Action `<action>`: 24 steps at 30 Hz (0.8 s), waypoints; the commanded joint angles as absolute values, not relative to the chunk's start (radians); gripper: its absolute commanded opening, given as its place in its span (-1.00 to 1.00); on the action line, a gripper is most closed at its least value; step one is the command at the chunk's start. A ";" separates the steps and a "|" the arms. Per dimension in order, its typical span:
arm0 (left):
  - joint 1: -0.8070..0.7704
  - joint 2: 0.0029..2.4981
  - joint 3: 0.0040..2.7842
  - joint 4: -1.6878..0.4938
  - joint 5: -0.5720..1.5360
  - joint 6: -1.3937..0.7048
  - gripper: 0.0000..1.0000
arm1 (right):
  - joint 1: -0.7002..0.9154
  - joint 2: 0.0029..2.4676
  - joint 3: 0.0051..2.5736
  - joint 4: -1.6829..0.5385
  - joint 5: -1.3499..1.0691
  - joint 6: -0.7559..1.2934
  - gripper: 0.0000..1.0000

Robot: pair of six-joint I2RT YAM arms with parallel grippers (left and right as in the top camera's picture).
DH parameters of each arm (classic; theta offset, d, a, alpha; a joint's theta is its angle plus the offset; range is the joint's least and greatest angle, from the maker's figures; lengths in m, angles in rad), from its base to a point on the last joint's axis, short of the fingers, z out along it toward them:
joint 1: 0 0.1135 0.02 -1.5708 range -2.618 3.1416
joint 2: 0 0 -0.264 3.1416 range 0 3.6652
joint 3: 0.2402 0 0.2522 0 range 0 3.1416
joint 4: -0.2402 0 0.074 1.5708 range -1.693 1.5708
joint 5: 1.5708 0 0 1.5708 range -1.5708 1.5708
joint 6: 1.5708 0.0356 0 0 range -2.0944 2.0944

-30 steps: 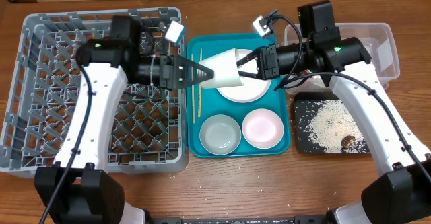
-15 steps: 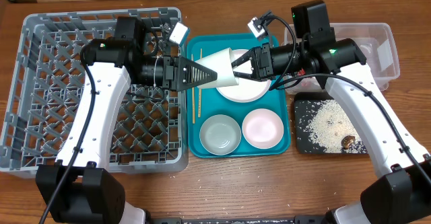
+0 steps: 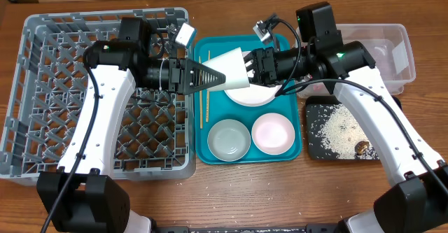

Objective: Sort waste into correct bins and load items into the dishwasher
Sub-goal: 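Grasp the white cup with the left gripper and open the right gripper, then lower the white cup into the rack's front right corner with left gripper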

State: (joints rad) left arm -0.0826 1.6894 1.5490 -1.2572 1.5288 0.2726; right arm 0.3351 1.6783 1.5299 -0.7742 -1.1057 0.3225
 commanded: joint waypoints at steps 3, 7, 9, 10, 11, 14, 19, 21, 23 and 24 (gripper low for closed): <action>-0.030 1.681 1.575 -1.257 1.364 0.225 -0.31 | 0.274 1.679 1.542 -0.843 -0.937 0.314 0.60; 0.009 1.640 1.628 -1.261 1.132 0.125 -0.32 | 0.200 1.679 1.542 -0.957 -0.772 0.287 0.67; 0.021 1.605 1.673 -1.280 1.001 0.079 -0.32 | 0.180 1.679 1.542 -0.999 -0.716 0.284 0.68; 0.024 1.585 1.703 -1.297 0.925 0.059 -0.32 | 0.174 1.679 1.542 -1.016 -0.690 0.283 0.68; 0.024 1.564 1.733 -1.318 0.843 0.038 -0.32 | 0.172 1.679 1.542 -1.030 -0.669 0.281 0.68; 0.023 1.497 1.815 -1.421 0.560 -0.042 -0.31 | 0.173 1.679 1.542 -1.071 -0.601 0.281 0.68; 0.018 1.395 1.840 -1.617 0.276 -0.149 -0.32 | 0.173 1.679 1.542 -1.110 -0.537 0.281 0.68; 0.019 1.378 1.836 -1.690 0.244 -0.173 -0.36 | 0.173 1.679 1.542 -1.118 -0.527 0.281 0.69; 0.011 1.346 1.782 -1.689 0.259 -0.205 -0.39 | 0.173 1.679 1.542 -1.118 -0.524 0.281 0.69; 0.007 1.338 1.762 -1.690 0.251 -0.224 -0.40 | 0.173 1.679 1.542 -1.120 -0.523 0.281 0.70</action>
